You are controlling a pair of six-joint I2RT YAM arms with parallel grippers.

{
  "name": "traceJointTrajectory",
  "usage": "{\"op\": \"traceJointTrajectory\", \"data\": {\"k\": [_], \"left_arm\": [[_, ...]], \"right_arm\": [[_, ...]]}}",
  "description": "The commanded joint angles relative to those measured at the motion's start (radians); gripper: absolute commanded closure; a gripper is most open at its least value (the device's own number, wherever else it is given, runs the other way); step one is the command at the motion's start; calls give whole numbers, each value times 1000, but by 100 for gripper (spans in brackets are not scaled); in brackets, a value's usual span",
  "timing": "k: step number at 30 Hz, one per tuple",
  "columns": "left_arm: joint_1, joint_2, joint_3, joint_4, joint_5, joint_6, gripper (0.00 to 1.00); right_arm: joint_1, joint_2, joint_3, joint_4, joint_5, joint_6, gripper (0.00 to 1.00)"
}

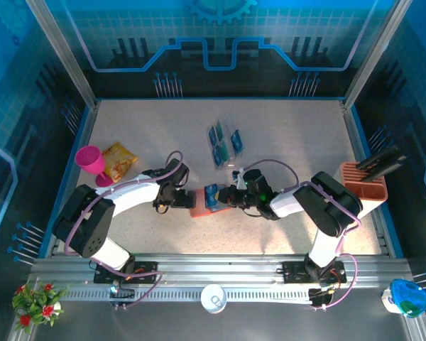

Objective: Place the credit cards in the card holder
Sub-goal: Insert the credit card into the card slot.

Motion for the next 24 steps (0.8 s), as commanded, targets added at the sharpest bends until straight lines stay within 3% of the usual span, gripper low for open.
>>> {"op": "traceJointTrajectory", "data": {"k": [1, 24], "left_arm": [[-8, 18, 19, -47, 6, 12, 1], [-9, 44, 35, -39, 18, 30, 1]], "right_arm": [[15, 24, -16, 9, -24, -1, 100], [13, 24, -1, -90, -70, -36, 100]]}}
